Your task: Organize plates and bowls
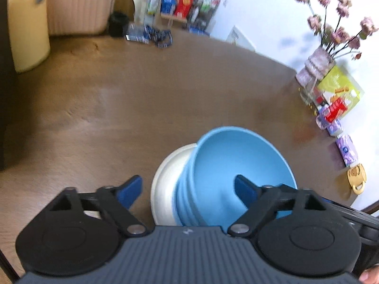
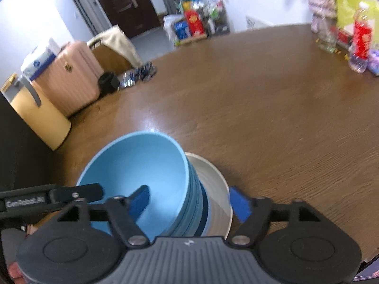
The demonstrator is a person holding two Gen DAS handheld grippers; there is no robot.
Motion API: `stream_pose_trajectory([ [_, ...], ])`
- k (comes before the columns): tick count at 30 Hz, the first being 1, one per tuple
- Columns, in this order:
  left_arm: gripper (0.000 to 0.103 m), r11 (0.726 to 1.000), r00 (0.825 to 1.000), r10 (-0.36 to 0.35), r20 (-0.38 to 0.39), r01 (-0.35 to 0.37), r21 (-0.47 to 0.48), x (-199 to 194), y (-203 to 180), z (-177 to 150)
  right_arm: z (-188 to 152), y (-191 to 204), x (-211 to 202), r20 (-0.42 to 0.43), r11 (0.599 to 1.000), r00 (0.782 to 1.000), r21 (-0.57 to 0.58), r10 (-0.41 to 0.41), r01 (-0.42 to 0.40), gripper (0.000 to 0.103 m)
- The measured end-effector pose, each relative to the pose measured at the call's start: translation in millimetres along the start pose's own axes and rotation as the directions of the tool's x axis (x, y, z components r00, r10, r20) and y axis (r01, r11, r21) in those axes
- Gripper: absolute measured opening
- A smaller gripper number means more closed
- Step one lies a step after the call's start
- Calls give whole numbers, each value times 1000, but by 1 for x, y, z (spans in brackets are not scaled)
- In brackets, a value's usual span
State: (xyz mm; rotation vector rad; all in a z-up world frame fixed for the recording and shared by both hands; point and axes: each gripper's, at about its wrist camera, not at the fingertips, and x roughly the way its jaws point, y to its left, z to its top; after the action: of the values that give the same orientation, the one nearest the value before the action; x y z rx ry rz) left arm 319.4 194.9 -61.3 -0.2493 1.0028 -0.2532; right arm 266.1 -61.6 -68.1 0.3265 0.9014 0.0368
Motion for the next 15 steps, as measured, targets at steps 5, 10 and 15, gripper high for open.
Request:
stream_pose_trajectory([
  [5,103,998,988,13,152,-24,66,-36,3,-12,-22,11,-38,135,996,988,-33,-74,79,103],
  [10,103,989,970,19,242,-55,140,-64,1,-36,-57,21,-70,222,985,964,-64,-144,162,103],
  [15,103,984,937,48,345,-104,146,-92,-8,-72,-80,18,-93,259,980,956,-101,-139,170,103],
])
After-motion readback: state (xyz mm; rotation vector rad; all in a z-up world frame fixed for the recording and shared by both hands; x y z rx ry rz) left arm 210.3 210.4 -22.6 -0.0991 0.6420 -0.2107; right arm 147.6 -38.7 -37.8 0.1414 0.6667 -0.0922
